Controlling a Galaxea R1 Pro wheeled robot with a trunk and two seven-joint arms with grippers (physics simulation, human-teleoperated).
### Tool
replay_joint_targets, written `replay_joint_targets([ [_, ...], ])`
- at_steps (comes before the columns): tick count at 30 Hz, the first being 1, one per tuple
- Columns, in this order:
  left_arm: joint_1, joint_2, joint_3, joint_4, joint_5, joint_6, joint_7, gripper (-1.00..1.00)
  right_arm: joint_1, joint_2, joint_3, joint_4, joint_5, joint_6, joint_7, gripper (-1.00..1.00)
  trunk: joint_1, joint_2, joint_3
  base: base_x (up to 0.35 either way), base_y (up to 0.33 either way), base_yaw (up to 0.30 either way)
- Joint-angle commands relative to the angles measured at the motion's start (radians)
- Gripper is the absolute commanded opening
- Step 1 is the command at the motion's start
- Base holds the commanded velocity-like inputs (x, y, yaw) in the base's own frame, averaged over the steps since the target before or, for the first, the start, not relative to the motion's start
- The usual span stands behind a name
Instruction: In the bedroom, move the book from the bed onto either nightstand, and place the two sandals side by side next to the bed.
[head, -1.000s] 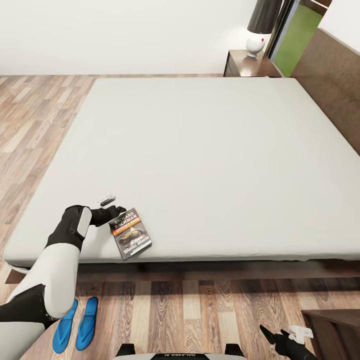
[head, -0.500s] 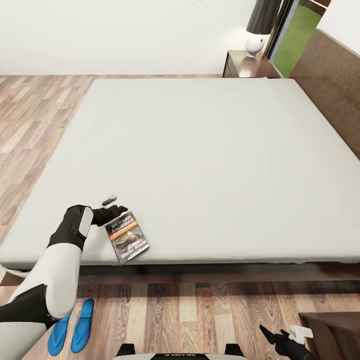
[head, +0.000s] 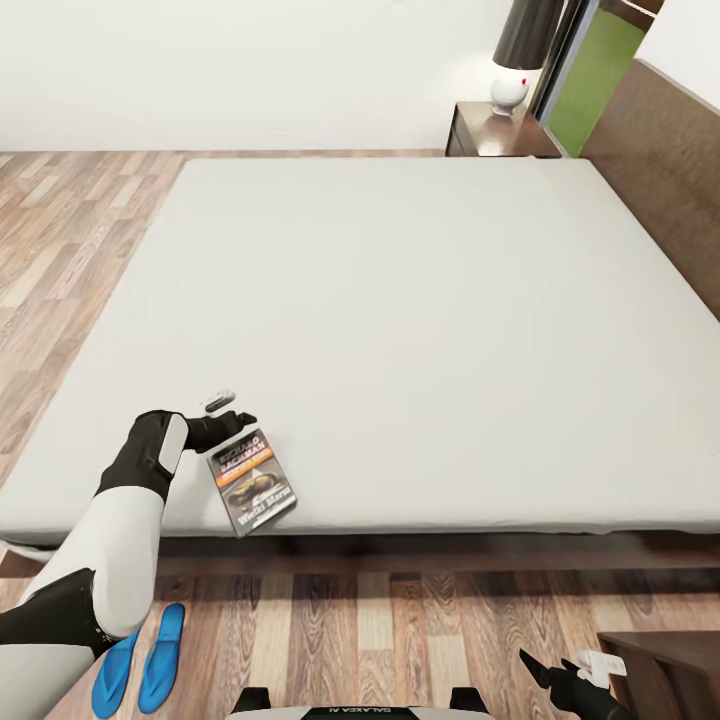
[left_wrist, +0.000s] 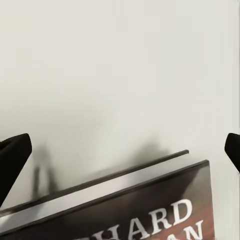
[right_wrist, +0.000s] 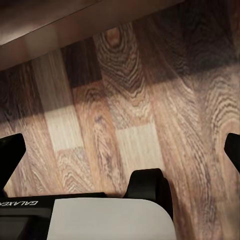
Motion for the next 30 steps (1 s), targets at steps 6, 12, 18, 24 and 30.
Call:
replay_joint_targets([
  [6,0.0,0.0,0.003,0.017,0.025,-0.001,-0.007,1.0,-0.002,0.0,-0.005,0.005,0.0,-0.005,0.006,1.0,0.0,0.0,-0.001,0.016,0.0,0.0],
  [12,0.0,0.0,0.004,0.018,0.025,-0.002,-0.007,1.0,-0.002,0.0,-0.005,0.005,0.0,-0.005,0.006,1.0,0.0,0.0,-0.001,0.001,0.0,0.0],
  [18,0.0,0.0,0.003,0.018,0.025,-0.005,-0.007,1.0,-0.002,0.0,-0.005,0.005,0.0,-0.005,0.006,1.0,0.0,0.0,-0.001,-0.038,0.0,0.0],
  [24,0.0,-0.001,0.003,0.018,0.025,-0.005,-0.007,1.0,-0.002,0.0,-0.005,0.005,0.0,-0.005,0.006,1.0,0.0,0.0,-0.001,-0.168,0.0,0.0],
  [30,0.0,-0.001,0.004,0.019,0.025,-0.006,-0.007,1.0,-0.002,0.0,-0.005,0.005,0.0,-0.005,0.006,1.0,0.0,0.0,-0.001,-0.019,0.0,0.0],
])
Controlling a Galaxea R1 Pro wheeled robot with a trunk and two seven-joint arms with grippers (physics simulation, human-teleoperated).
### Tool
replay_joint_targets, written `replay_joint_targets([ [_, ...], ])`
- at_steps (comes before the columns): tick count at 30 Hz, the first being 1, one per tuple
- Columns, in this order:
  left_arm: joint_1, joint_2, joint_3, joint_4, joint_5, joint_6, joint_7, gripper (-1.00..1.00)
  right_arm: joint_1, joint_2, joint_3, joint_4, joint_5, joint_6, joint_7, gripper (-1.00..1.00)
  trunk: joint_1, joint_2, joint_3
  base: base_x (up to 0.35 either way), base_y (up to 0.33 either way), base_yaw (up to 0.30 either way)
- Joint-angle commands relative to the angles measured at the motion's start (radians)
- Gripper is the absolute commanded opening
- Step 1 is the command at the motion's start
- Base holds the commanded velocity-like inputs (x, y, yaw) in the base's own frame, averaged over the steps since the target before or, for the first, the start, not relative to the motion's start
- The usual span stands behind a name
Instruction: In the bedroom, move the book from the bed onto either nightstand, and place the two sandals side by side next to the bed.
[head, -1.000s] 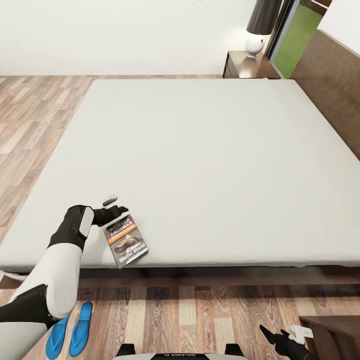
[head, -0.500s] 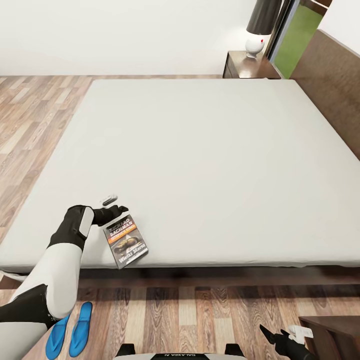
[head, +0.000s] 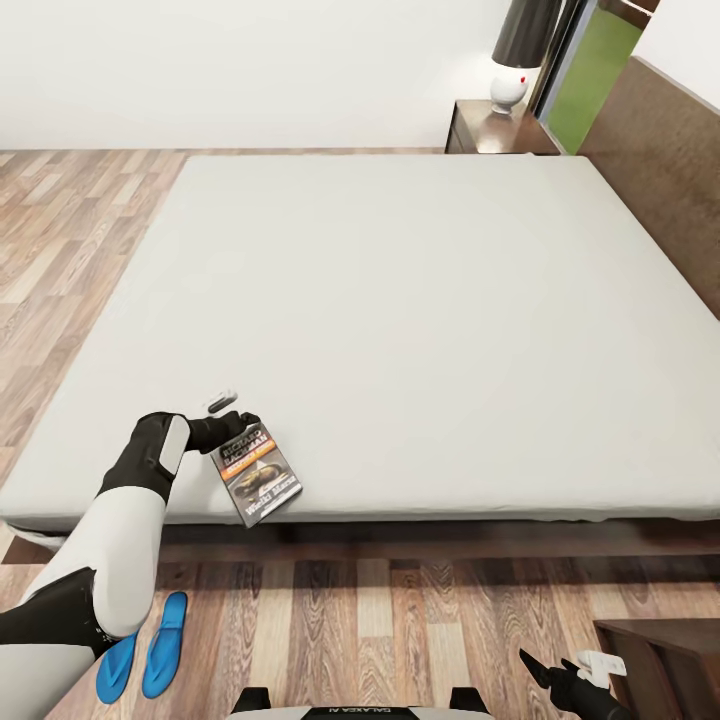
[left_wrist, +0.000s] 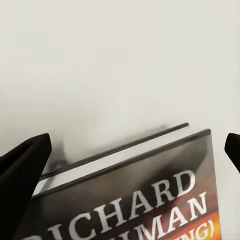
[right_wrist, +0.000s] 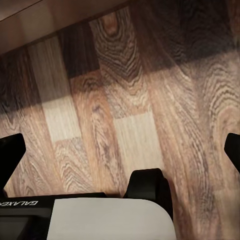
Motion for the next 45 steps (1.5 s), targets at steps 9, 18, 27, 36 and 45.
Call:
replay_joint_targets([
  [9,0.0,0.0,0.002,0.001,-0.003,0.008,0.004,1.0,-0.002,0.0,-0.005,0.005,0.0,-0.005,0.005,1.0,0.0,0.0,-0.001,-0.001,0.0,0.0],
  [18,0.0,0.0,0.002,0.001,-0.002,0.008,0.004,1.0,-0.002,0.0,-0.005,0.005,0.0,-0.005,0.006,1.0,0.0,0.0,-0.001,-0.032,0.0,0.0],
  [27,0.0,-0.012,0.002,0.0,-0.004,0.008,0.006,1.0,-0.002,0.0,-0.005,0.005,0.0,-0.005,0.006,1.0,0.0,0.0,-0.001,-0.042,0.0,0.0],
  [36,0.0,-0.012,0.002,0.0,-0.005,0.008,0.005,1.0,-0.002,0.0,-0.005,0.005,0.0,-0.005,0.006,1.0,0.0,0.0,-0.001,0.0,0.0,0.0],
  [45,0.0,-0.012,0.003,0.0,-0.004,0.008,0.005,1.0,-0.002,0.0,-0.005,0.005,0.0,-0.004,0.006,1.0,0.0,0.0,-0.001,-0.064,0.0,0.0],
])
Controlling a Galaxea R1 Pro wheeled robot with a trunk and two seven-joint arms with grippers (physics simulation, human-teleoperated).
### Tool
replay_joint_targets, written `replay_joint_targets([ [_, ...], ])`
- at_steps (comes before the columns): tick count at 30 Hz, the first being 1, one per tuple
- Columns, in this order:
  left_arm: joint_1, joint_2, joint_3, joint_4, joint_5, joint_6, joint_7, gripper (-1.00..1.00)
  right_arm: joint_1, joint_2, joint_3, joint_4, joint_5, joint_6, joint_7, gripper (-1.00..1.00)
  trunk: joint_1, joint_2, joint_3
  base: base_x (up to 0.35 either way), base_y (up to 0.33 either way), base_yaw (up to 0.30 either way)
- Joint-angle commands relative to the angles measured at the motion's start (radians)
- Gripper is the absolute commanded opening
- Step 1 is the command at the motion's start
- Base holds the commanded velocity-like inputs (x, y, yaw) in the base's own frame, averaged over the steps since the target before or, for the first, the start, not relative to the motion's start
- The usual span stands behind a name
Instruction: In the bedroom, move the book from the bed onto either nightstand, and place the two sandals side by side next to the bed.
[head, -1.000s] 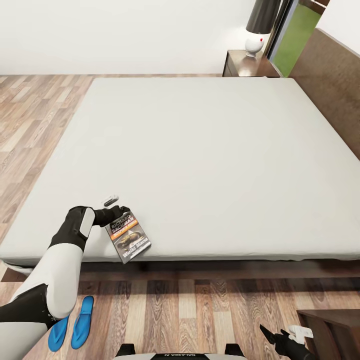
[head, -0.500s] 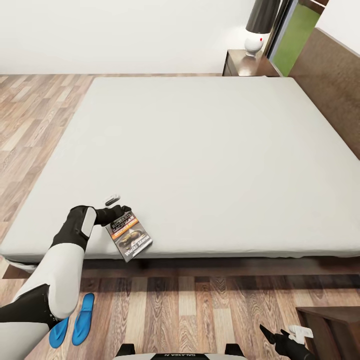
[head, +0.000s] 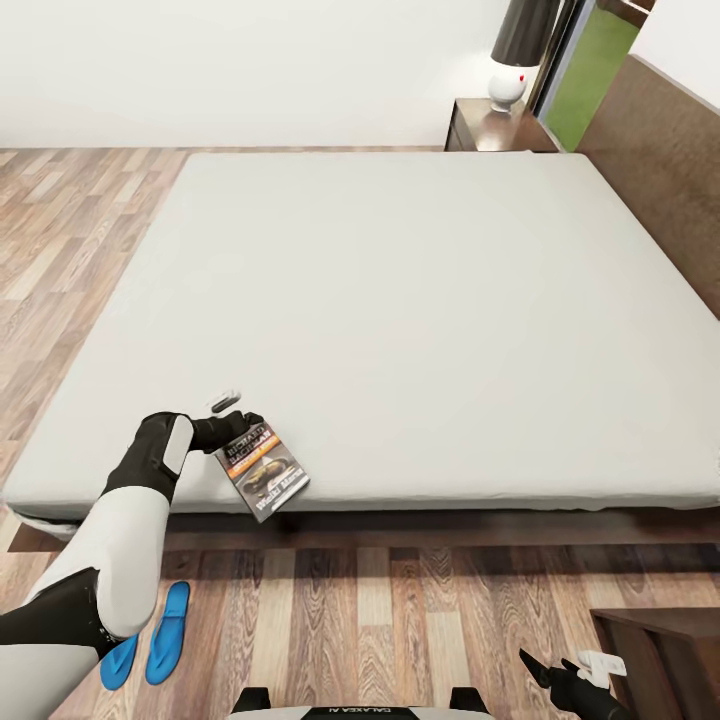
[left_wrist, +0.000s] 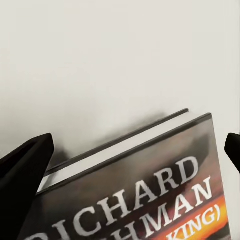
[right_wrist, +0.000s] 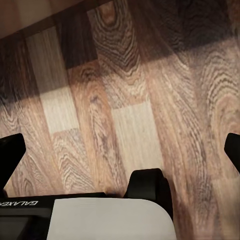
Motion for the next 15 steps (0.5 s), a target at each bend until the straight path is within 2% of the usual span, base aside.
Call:
replay_joint_targets([
  [1,0.0,0.0,0.002,0.001,-0.003,0.009,0.005,1.0,-0.002,0.0,-0.005,0.005,0.0,-0.005,0.006,1.0,0.0,0.0,-0.001,-0.014,0.0,0.0],
  [15,0.0,0.0,0.003,0.001,-0.003,0.009,0.005,1.0,-0.002,0.0,-0.005,0.005,0.0,-0.005,0.006,1.0,0.0,0.0,-0.001,-0.001,0.0,0.0],
])
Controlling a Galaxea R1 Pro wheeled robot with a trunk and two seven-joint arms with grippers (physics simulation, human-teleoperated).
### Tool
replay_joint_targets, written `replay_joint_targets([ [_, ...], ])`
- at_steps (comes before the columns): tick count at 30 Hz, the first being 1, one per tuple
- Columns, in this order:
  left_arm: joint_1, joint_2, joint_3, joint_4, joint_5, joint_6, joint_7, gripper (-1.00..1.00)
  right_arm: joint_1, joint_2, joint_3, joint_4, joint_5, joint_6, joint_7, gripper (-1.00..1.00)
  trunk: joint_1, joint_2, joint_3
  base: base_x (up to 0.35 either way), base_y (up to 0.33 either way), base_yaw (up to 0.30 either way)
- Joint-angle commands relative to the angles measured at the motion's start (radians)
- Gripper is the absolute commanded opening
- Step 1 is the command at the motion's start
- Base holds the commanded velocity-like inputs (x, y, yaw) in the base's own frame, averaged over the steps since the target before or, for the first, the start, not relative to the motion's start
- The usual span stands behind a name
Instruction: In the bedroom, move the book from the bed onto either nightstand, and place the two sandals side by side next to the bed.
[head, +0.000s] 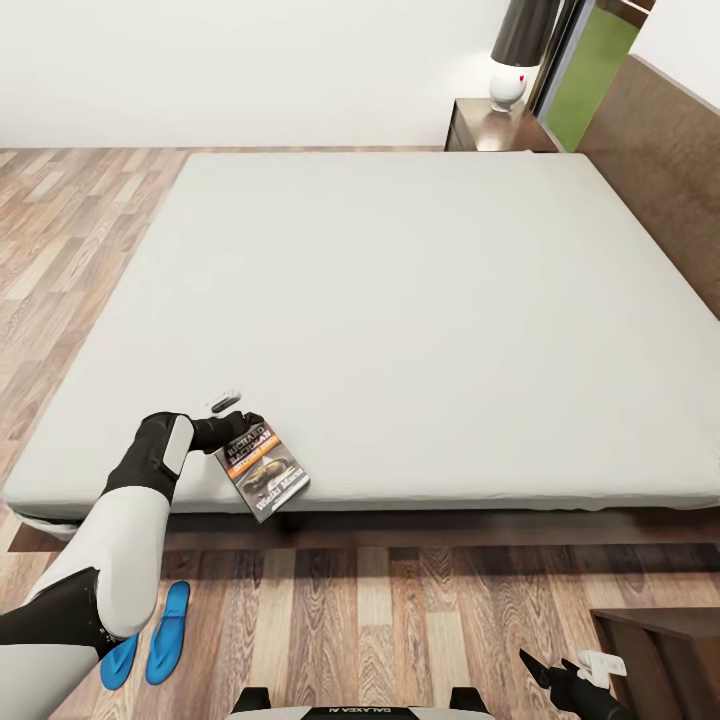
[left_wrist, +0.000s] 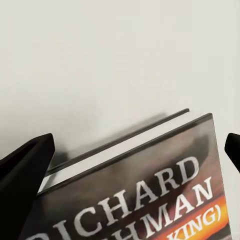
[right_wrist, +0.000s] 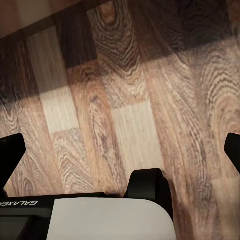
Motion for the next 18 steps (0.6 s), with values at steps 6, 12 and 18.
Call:
replay_joint_targets([
  [6,0.0,0.0,0.003,0.001,-0.002,0.009,0.005,1.0,-0.002,0.0,-0.005,0.005,0.0,-0.004,0.006,1.0,0.0,0.0,-0.001,0.0,0.0,0.0],
  [12,0.0,0.0,0.003,0.001,-0.002,0.009,0.004,1.0,-0.002,0.0,-0.005,0.005,0.0,-0.004,0.006,1.0,0.0,0.0,-0.001,0.0,0.0,0.0],
  [18,0.0,0.0,0.003,0.001,-0.003,0.009,0.004,1.0,-0.002,0.0,-0.005,0.005,0.0,-0.004,0.006,1.0,0.0,0.0,-0.001,0.0,0.0,0.0],
])
